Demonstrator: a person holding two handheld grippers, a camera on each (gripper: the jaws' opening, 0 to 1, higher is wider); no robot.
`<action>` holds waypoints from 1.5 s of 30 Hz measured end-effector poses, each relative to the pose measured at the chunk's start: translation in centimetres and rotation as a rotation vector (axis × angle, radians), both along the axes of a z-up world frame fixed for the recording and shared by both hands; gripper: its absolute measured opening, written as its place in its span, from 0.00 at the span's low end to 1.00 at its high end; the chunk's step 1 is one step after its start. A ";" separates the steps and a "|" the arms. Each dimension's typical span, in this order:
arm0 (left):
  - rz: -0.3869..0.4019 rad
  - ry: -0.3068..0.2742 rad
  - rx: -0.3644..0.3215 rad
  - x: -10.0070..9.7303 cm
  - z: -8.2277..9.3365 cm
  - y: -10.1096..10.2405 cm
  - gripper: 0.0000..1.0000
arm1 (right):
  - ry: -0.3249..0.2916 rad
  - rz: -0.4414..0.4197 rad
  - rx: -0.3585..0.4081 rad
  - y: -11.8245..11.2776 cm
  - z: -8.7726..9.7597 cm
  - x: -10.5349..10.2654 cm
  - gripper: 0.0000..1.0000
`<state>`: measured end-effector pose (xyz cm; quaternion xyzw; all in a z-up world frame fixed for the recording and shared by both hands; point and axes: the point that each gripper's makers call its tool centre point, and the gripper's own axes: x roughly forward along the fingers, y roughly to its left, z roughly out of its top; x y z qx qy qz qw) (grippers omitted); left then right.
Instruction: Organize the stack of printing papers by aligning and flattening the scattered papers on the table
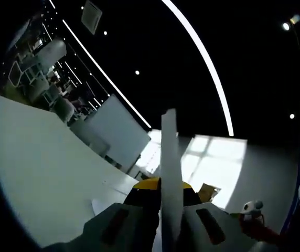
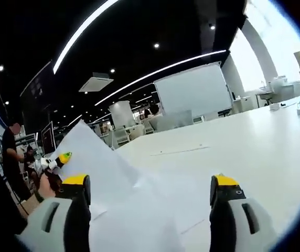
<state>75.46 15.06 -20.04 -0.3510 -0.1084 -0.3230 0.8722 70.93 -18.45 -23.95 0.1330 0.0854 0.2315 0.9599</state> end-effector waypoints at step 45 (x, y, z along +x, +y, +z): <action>-0.005 0.004 -0.025 0.0 0.1 0.1 0.06 | 0.070 -0.066 -0.050 -2.3 -3.8 0.9 0.90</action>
